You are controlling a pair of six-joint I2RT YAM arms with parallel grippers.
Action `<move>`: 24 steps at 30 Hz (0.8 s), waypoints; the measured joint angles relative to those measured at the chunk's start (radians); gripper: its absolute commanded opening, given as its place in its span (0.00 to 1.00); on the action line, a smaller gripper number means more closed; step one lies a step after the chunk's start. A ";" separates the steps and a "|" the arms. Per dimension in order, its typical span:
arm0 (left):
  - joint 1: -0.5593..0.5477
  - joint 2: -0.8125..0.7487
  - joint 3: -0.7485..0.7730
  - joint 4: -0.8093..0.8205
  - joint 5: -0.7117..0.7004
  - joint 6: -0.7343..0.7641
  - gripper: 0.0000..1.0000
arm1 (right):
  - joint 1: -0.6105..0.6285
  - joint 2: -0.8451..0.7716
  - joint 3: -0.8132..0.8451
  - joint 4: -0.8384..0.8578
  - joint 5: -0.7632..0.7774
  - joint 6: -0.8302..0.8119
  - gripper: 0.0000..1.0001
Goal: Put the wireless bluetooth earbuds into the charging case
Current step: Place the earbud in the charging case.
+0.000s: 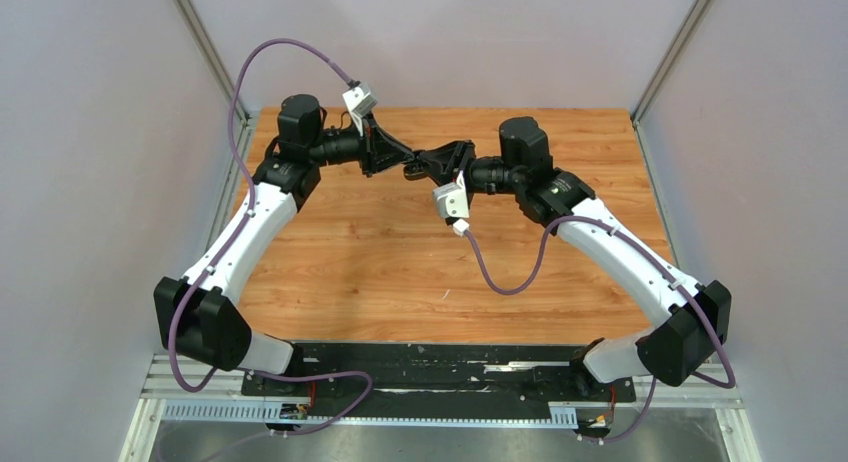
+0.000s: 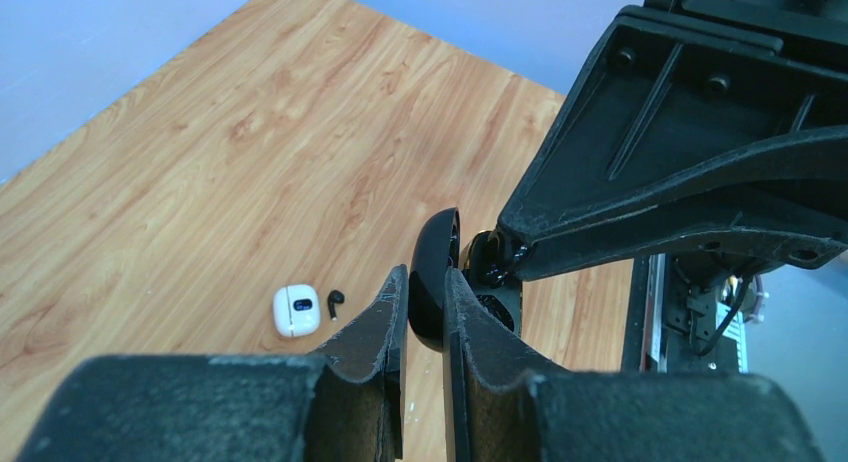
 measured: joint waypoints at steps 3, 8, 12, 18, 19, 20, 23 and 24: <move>0.000 0.000 0.000 -0.008 0.000 0.010 0.00 | 0.000 0.000 0.004 0.001 0.002 0.032 0.37; 0.000 0.000 0.000 -0.006 0.001 0.022 0.00 | 0.000 0.003 0.032 -0.005 0.002 0.119 0.39; 0.000 0.000 0.000 -0.005 0.000 0.027 0.00 | 0.000 0.009 0.055 -0.009 -0.011 0.189 0.39; 0.000 0.000 0.000 0.000 -0.015 0.029 0.00 | 0.000 0.013 0.078 -0.022 -0.051 0.273 0.40; 0.000 0.000 0.000 0.002 -0.019 0.031 0.00 | 0.000 0.013 0.078 -0.023 -0.055 0.286 0.39; 0.000 0.000 0.000 0.003 -0.024 0.034 0.00 | 0.000 0.013 0.078 -0.026 -0.058 0.301 0.39; 0.000 0.000 0.000 -0.004 -0.042 0.054 0.00 | -0.010 0.013 0.088 -0.041 -0.059 0.392 0.39; 0.000 0.000 0.000 -0.010 -0.051 0.067 0.00 | -0.019 0.014 0.099 -0.048 -0.059 0.437 0.39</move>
